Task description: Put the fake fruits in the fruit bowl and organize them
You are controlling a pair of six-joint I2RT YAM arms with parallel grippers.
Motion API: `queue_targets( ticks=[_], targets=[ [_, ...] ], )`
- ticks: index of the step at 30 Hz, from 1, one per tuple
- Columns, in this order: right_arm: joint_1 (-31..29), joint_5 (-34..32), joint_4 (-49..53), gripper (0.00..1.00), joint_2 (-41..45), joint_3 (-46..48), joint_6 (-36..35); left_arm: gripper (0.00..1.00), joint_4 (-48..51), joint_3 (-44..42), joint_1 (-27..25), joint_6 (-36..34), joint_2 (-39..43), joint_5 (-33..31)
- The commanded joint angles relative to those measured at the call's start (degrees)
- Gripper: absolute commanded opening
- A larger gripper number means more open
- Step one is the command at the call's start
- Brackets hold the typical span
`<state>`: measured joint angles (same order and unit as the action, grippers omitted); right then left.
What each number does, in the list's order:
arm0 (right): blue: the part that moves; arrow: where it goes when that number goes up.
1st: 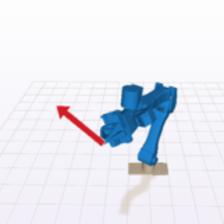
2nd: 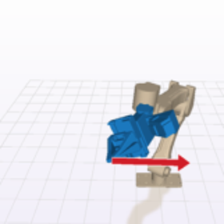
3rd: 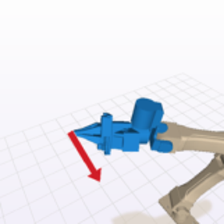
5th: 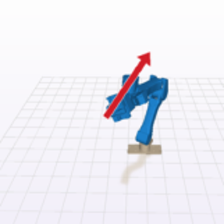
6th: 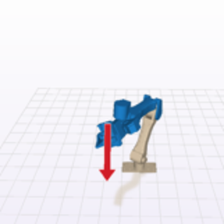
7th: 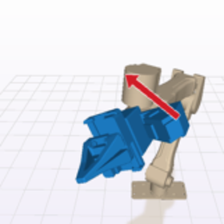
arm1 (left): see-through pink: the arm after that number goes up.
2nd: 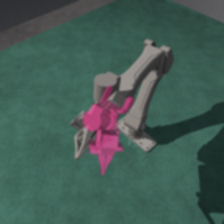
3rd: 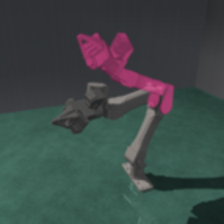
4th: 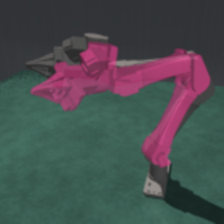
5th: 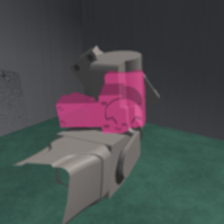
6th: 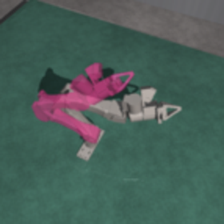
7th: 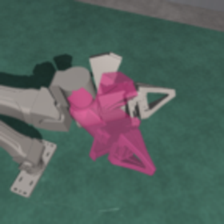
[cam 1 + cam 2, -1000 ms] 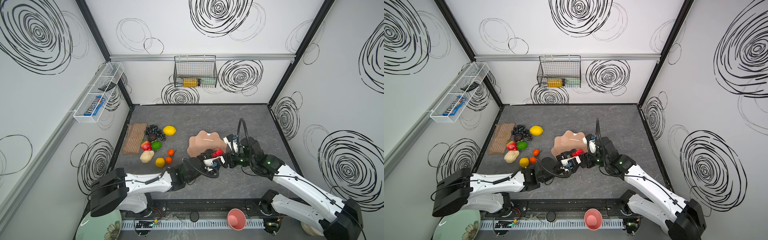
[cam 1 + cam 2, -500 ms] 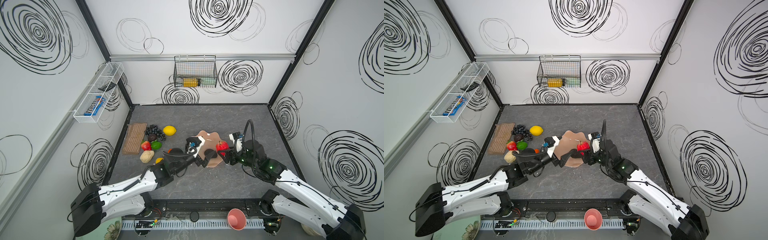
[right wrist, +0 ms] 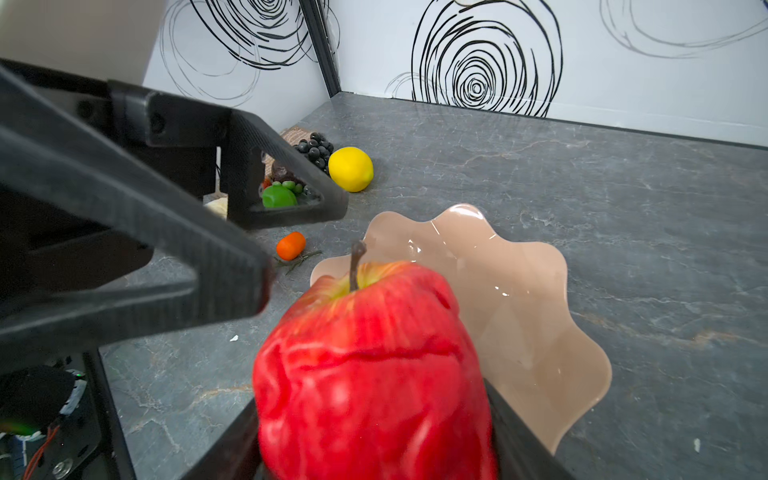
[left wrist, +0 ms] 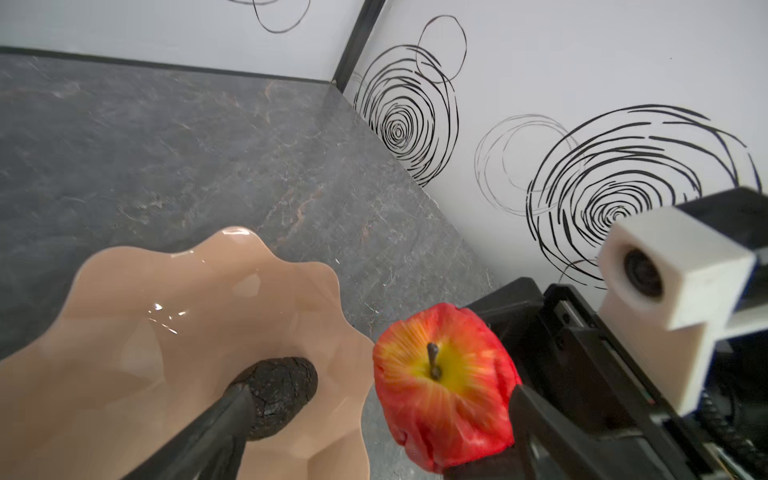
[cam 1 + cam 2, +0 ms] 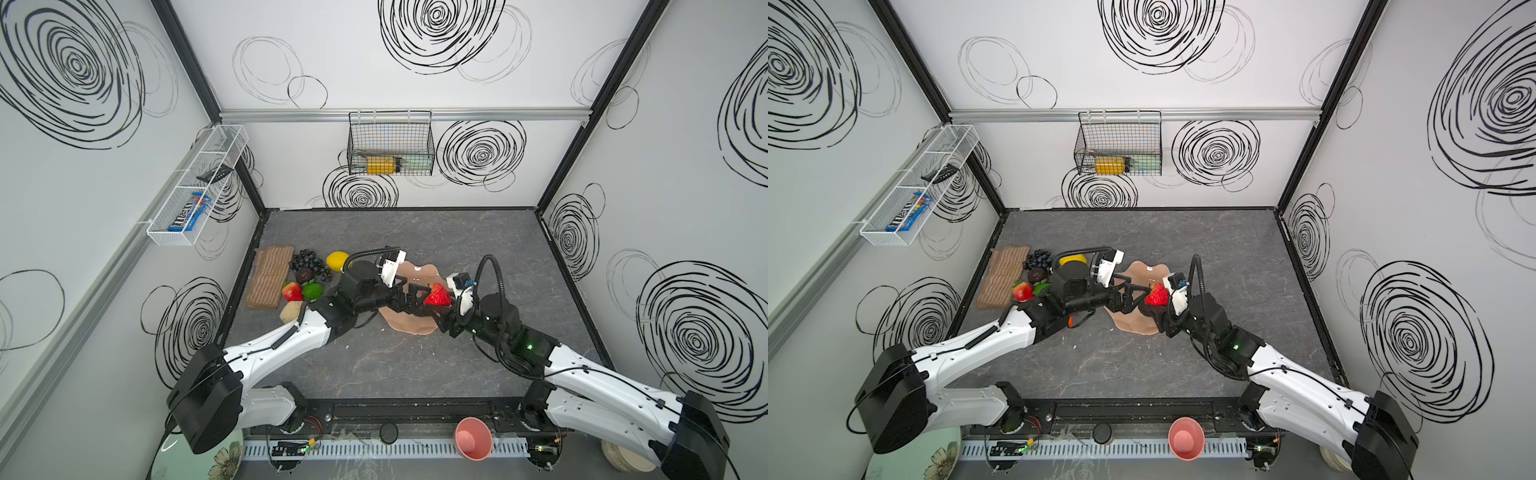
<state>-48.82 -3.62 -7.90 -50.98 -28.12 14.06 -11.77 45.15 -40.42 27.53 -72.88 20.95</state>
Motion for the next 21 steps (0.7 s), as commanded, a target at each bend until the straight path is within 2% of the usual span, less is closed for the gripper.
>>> queue_targets(
  ticks=[1,8,13,21],
  targets=[
    [-1.6,-2.7,-6.0,0.64,-1.0,1.2,-3.2,0.99,-0.3,2.1,0.0,3.6,-0.6,6.9],
    [-3.3,-5.2,-7.1,0.64,-4.5,0.3,-3.9,0.86,1.2,3.3,-0.4,3.1,-3.4,9.6],
    [-4.4,-6.3,-8.3,0.64,-4.8,0.3,-4.7,0.77,2.8,4.7,-0.8,2.7,-5.3,9.2],
    [-5.0,-6.5,-8.4,0.64,-5.1,0.3,-5.1,0.75,4.4,6.0,-1.5,1.9,-7.2,8.3]
  ],
)
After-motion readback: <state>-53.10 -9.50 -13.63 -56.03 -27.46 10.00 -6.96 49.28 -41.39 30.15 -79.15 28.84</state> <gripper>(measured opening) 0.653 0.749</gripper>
